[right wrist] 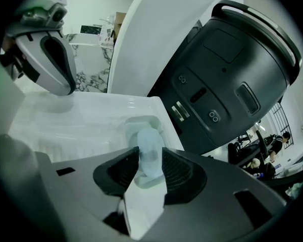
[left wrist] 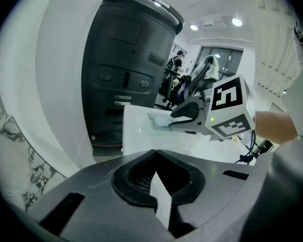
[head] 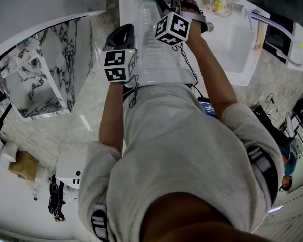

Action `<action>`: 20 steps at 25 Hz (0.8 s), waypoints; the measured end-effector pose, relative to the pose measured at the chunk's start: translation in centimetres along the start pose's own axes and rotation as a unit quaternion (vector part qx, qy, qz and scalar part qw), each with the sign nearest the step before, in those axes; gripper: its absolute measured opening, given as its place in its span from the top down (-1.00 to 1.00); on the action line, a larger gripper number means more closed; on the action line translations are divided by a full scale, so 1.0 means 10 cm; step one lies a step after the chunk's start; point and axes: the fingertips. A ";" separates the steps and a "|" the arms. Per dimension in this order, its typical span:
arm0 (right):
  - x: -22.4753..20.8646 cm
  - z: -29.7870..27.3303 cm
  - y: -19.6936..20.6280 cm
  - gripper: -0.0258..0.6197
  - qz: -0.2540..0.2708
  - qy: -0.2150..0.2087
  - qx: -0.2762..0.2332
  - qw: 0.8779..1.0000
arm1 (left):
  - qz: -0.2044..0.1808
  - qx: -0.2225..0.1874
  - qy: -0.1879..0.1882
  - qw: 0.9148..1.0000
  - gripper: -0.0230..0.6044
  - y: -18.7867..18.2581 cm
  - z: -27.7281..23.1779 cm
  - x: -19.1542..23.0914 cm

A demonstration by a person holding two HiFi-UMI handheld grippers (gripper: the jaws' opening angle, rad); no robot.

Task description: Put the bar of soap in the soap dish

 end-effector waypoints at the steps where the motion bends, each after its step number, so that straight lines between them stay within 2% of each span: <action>1: 0.00 0.01 0.00 0.48 -0.009 -0.002 -0.003 1.000 | -0.001 0.000 0.000 1.000 0.87 0.00 0.00 -0.01; 13: 0.13 0.27 0.16 0.48 -0.076 -0.007 -0.022 0.997 | -0.021 0.005 0.015 1.000 0.87 0.01 -0.06 -0.23; 20: 0.32 0.51 0.44 0.49 -0.119 -0.012 -0.020 0.993 | -0.037 0.011 0.024 0.999 0.87 0.04 -0.13 -0.44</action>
Point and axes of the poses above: the fingertips, and each gripper's own axes: z backward along the fingers, x to its left, y out of its underside, and after that the axes turned 8 degrees about z, right-handed
